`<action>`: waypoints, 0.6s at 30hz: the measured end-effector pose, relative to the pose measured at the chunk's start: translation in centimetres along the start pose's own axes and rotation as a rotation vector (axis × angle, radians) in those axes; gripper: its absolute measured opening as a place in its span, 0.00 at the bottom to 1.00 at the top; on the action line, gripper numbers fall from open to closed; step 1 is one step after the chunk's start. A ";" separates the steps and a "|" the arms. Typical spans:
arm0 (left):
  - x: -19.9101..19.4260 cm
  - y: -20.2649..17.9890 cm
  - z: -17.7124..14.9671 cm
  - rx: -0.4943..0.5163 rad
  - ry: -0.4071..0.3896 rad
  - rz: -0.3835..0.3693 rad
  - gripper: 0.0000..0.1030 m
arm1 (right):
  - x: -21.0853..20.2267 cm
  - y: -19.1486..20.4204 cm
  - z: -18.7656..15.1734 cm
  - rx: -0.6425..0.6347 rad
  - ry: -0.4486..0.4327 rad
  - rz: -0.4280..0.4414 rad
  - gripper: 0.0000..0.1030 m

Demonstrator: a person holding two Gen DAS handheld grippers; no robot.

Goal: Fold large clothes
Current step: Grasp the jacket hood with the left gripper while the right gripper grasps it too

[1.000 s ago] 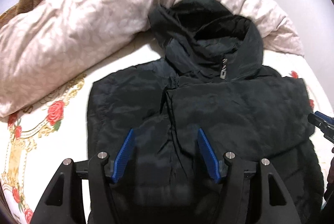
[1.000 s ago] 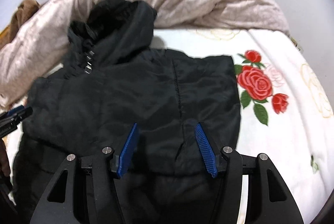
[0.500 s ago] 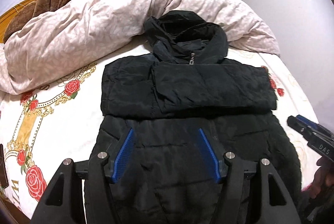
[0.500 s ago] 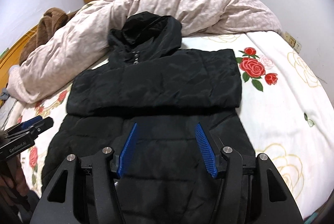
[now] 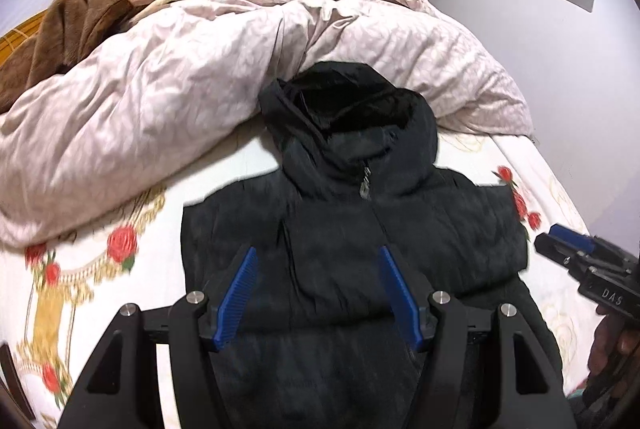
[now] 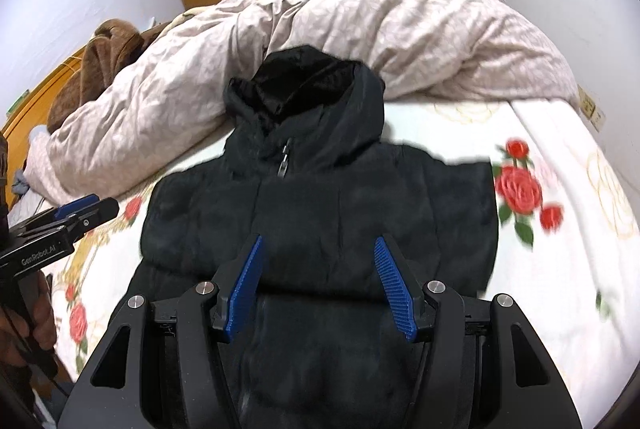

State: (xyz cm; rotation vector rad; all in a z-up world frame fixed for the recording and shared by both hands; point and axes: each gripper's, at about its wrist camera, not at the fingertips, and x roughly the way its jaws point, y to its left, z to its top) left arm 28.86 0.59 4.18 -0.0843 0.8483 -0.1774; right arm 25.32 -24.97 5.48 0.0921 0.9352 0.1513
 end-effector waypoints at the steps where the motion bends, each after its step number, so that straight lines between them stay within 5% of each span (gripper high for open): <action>1: 0.9 0.3 1.0 0.004 0.002 -0.002 0.64 | 0.7 -0.2 1.1 -0.008 -0.006 -0.002 0.56; 18: 20.1 4.5 13.8 -0.089 0.064 0.023 0.67 | 18.8 -6.2 16.3 -0.018 0.038 -0.038 0.56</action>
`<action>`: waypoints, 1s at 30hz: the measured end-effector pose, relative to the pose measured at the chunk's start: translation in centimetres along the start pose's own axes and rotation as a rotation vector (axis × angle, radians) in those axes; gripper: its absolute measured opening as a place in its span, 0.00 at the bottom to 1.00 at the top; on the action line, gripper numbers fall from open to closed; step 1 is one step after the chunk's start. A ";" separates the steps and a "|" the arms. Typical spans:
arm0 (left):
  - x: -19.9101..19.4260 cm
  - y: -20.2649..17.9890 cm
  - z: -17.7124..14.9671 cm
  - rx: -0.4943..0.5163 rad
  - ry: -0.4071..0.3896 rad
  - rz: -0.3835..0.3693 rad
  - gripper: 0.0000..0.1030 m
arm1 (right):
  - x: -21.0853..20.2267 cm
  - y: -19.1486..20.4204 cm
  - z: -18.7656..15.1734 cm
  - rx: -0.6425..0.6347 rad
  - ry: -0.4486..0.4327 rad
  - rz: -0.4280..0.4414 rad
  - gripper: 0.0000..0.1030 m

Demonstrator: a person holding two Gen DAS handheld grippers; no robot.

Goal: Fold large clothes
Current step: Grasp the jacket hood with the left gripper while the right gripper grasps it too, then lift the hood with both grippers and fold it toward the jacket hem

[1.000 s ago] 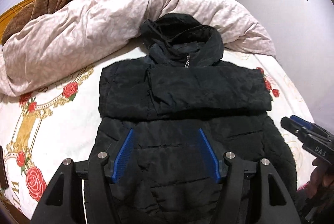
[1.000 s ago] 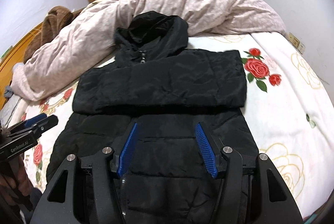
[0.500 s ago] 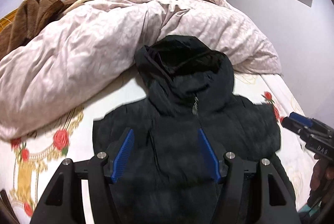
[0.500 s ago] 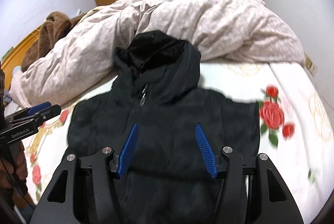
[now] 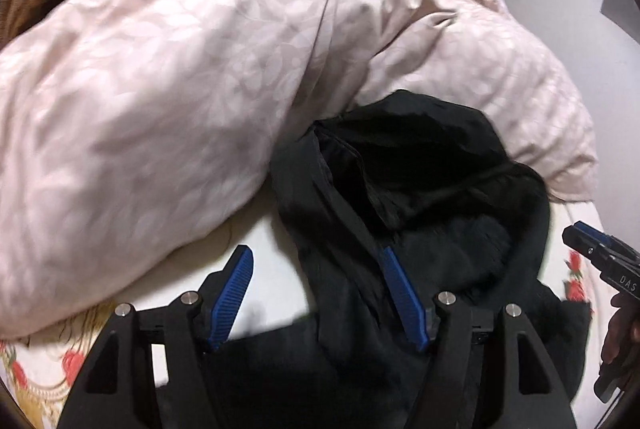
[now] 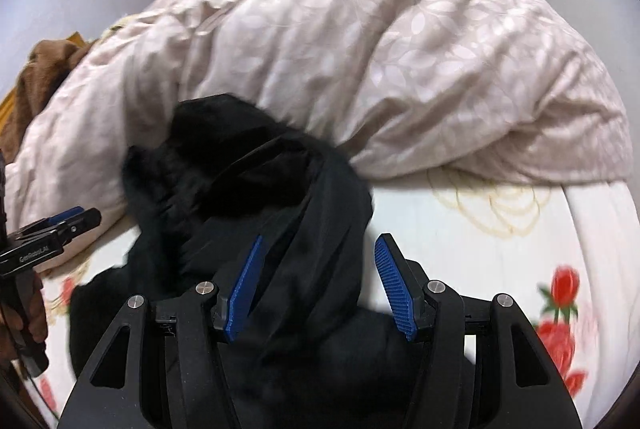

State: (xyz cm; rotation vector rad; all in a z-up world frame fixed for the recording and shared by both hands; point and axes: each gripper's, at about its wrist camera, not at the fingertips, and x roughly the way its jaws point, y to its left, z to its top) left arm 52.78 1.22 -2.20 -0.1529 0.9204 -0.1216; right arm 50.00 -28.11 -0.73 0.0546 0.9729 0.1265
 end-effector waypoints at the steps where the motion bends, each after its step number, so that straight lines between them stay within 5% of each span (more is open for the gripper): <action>1: 1.1 -0.1 0.5 0.002 0.005 -0.003 0.67 | 1.1 -0.2 0.6 -0.002 0.005 -0.002 0.56; 6: 5.0 -0.7 1.9 0.004 0.002 -0.012 0.66 | 6.0 -1.0 2.5 0.000 0.053 -0.006 0.56; 7: 5.5 -0.9 1.9 0.013 0.000 -0.009 0.52 | 6.6 -1.0 2.6 -0.004 0.066 -0.004 0.56; 8: 5.8 -1.1 1.9 0.025 0.002 -0.013 0.38 | 7.3 -0.9 2.7 -0.011 0.083 -0.010 0.45; 9: 6.1 -1.2 1.8 0.037 0.013 -0.021 0.12 | 7.5 -0.7 2.7 -0.018 0.090 -0.016 0.19; 10: 6.0 -1.3 1.7 0.038 0.013 -0.023 0.06 | 7.5 -0.5 2.7 -0.023 0.091 -0.014 0.13; 21: -6.5 -0.3 -1.8 0.005 -0.176 -0.099 0.03 | -5.6 0.8 -0.4 0.016 -0.108 0.075 0.10; 30: -17.5 1.3 -9.1 -0.042 -0.261 -0.181 0.03 | -15.5 2.2 -7.0 0.035 -0.190 0.141 0.10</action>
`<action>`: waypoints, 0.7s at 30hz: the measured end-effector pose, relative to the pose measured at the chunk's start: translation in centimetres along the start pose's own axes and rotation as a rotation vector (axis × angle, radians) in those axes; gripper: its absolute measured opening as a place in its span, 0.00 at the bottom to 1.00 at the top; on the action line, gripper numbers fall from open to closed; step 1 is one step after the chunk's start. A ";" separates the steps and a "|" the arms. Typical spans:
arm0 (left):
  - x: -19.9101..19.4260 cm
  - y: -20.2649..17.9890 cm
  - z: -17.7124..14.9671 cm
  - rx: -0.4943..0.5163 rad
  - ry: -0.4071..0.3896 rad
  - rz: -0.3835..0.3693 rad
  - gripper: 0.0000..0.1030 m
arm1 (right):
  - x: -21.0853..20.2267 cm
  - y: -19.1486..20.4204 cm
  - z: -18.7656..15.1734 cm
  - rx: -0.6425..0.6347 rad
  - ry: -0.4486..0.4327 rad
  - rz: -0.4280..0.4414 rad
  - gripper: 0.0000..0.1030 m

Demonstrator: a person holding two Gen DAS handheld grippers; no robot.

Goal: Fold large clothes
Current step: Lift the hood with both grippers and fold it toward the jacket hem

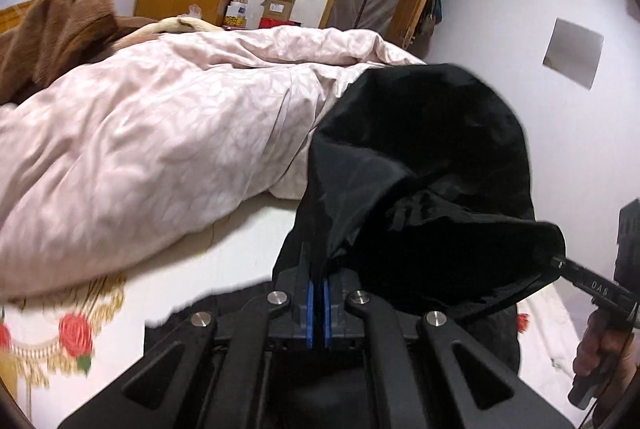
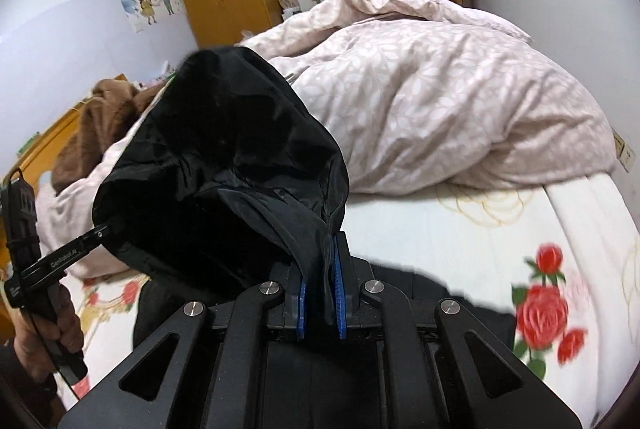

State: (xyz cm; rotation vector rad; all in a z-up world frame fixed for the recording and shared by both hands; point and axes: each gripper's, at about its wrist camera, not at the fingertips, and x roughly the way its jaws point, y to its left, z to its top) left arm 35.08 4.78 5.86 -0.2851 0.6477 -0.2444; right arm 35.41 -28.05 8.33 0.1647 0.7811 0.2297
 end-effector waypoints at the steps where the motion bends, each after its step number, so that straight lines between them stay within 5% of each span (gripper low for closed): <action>1: -1.0 0.0 -0.9 -0.009 0.003 -0.005 0.03 | -0.7 0.2 -0.8 0.003 0.000 0.004 0.10; 6: -4.7 0.5 -6.2 -0.037 0.035 -0.014 0.03 | -3.7 -0.4 -5.5 0.054 0.028 0.013 0.10; 16: -4.6 1.9 -14.4 -0.050 0.205 0.053 0.07 | -3.2 -1.0 -14.7 0.107 0.194 -0.015 0.11; 21: -5.7 2.4 -16.6 -0.051 0.265 0.089 0.11 | -3.7 -1.1 -17.0 0.124 0.234 -0.043 0.21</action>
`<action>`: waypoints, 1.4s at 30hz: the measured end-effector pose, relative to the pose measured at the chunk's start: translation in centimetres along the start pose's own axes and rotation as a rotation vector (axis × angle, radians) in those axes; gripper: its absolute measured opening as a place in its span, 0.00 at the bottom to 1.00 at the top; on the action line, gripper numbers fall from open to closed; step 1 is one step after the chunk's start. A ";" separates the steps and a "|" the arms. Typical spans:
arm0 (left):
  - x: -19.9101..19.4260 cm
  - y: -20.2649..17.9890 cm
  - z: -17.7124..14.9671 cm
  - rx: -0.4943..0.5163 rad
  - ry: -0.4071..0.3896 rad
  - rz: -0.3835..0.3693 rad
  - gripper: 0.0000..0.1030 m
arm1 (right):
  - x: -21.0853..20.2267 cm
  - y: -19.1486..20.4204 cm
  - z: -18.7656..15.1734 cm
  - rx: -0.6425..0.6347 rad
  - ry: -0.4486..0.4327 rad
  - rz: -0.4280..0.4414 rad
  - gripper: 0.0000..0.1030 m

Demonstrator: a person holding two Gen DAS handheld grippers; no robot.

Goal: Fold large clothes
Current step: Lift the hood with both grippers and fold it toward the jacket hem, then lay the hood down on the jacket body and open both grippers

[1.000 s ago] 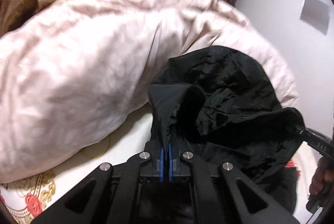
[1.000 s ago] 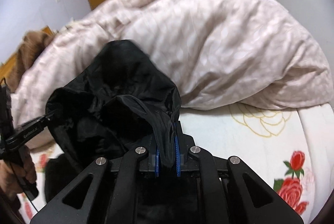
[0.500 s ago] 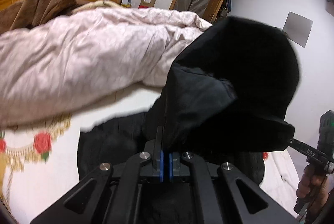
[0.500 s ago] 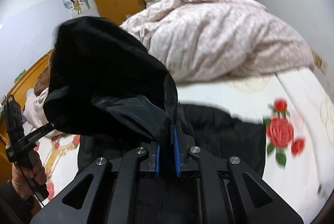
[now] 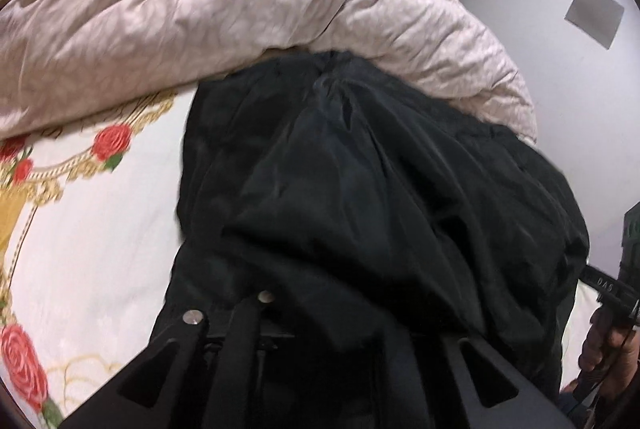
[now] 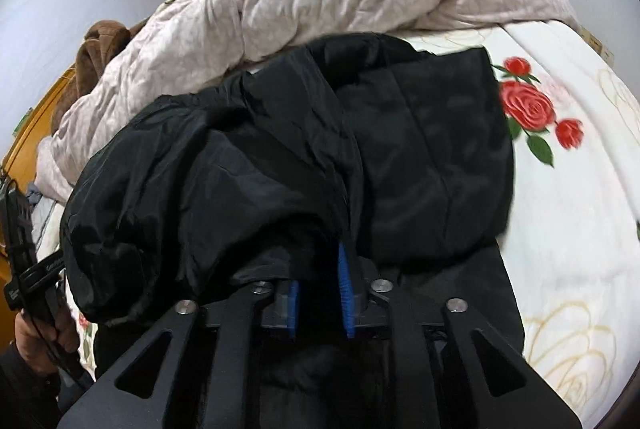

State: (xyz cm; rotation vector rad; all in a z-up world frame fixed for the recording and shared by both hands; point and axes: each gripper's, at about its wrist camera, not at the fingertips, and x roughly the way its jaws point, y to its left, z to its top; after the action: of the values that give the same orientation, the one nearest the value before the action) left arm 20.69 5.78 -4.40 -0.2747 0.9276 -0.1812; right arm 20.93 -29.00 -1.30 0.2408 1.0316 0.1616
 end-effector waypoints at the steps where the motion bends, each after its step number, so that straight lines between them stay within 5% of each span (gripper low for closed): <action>1: -0.4 0.3 -0.5 -0.002 0.005 0.003 0.13 | -0.2 -0.1 -0.2 0.007 0.006 -0.006 0.21; 4: -2.0 1.1 -1.6 -0.008 0.007 0.020 0.33 | -1.1 -1.1 -0.8 0.042 0.005 -0.022 0.25; 8: -4.2 1.7 -1.1 -0.023 -0.056 0.027 0.43 | -2.8 -2.0 -1.0 0.082 -0.030 -0.019 0.40; 12: -4.4 0.1 1.8 -0.011 -0.123 -0.016 0.57 | -2.5 -1.5 0.8 0.124 -0.049 0.052 0.43; 16: -1.9 -2.2 4.5 0.006 -0.111 -0.056 0.58 | 0.2 -0.7 2.6 0.171 -0.009 0.143 0.44; 22: 2.2 -4.6 4.1 0.033 -0.025 -0.112 0.57 | 5.9 1.0 3.4 0.223 0.104 0.259 0.44; 23: 2.5 -4.6 3.9 0.028 -0.018 -0.115 0.57 | 6.7 1.3 3.4 0.221 0.110 0.270 0.32; 24: 2.6 -4.5 3.8 0.025 -0.014 -0.115 0.57 | 7.1 1.6 3.3 0.213 0.111 0.247 0.03; 30: 1.8 -3.3 3.6 0.029 -0.062 -0.104 0.57 | 5.7 2.7 -0.1 0.195 0.078 0.242 0.03; 34: 5.3 -2.8 1.8 0.019 0.022 -0.064 0.57 | 9.2 0.9 -4.0 0.266 0.159 0.170 0.03; 39: 7.9 -2.4 0.2 0.049 0.036 -0.013 0.58 | 9.5 2.0 -3.6 0.169 0.161 0.110 0.04; 42: 7.8 -2.7 0.7 0.049 0.046 -0.003 0.58 | 8.2 2.4 -3.1 0.139 0.161 0.099 0.17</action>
State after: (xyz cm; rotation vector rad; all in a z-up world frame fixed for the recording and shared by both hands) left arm 25.69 1.21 -9.10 -0.2267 0.9674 -0.2134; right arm 22.31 -24.28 -8.93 0.4111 1.1930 0.2017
